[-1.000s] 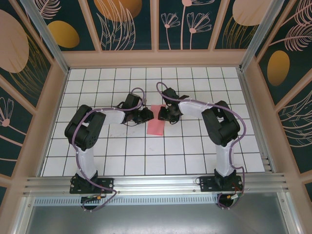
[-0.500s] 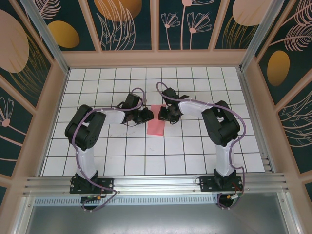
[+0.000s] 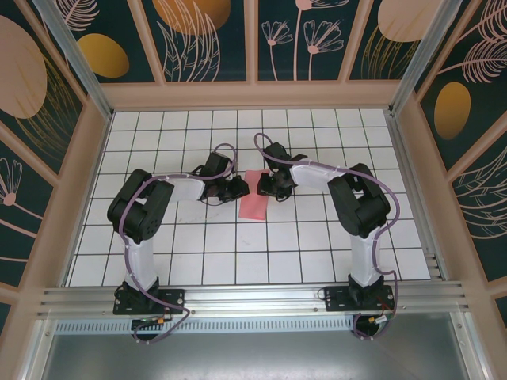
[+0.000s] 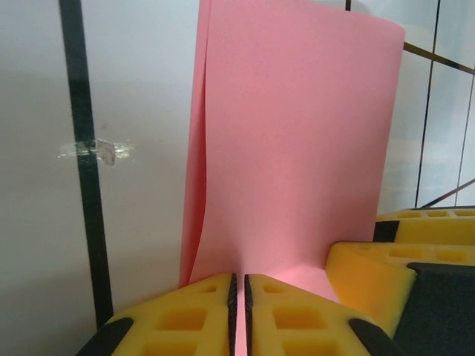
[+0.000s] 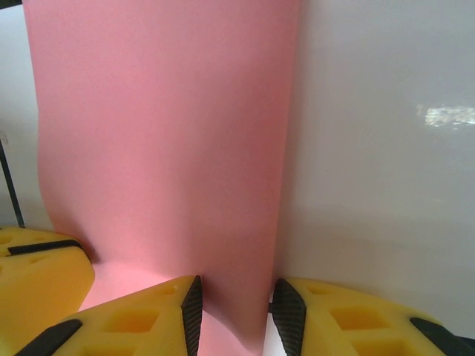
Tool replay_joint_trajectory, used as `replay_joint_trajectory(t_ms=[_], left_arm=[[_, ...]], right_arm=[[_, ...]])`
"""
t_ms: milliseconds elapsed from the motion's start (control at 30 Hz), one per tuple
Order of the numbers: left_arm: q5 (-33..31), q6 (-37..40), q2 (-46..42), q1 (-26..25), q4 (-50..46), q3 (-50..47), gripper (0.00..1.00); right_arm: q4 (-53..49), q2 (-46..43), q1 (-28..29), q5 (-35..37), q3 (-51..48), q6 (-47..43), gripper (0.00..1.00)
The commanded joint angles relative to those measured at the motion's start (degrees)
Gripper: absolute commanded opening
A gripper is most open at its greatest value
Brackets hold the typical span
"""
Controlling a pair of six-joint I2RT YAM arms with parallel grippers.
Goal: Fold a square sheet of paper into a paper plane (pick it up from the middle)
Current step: Fold the square sheet of paper in half at the center of the table.
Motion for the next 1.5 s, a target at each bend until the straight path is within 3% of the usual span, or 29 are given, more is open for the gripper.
replay_joint_trajectory(t_ms=[0, 233, 433, 567, 700, 1133, 1467], left_arm=[[-5.35, 0.51, 2.71, -0.05, -6.74, -0.76, 0.14], [-7.64, -0.11, 3.37, -0.11, -7.91, -1.38, 0.11], [-8.18, -0.55, 3.99, -0.09, -8.15, -1.55, 0.09], [-8.71, -0.88, 4.33, -0.07, -8.51, -1.52, 0.08], [-8.88, -1.33, 4.78, -0.12, -8.73, -1.41, 0.07], [-10.99, -1.90, 5.25, -0.11, -10.69, -1.80, 0.06], [-13.81, -3.66, 5.29, -0.12, -9.98, -4.82, 0.03]], right_arm=[[-1.67, 2.00, 0.15, 1.89, -1.71, 0.78, 0.38], [3.26, -8.70, -0.31, 2.07, -3.07, 1.45, 0.41], [8.81, -9.48, 0.10, -3.90, -4.78, 1.95, 0.28], [10.22, -6.23, 0.46, -7.32, -3.91, 2.17, 0.16], [11.03, -3.28, 0.46, -9.61, -2.75, 2.03, 0.09], [10.21, 0.14, -0.26, -9.80, -3.74, 0.06, 0.08], [12.91, -5.08, -2.47, -9.18, -15.05, -1.39, 0.08]])
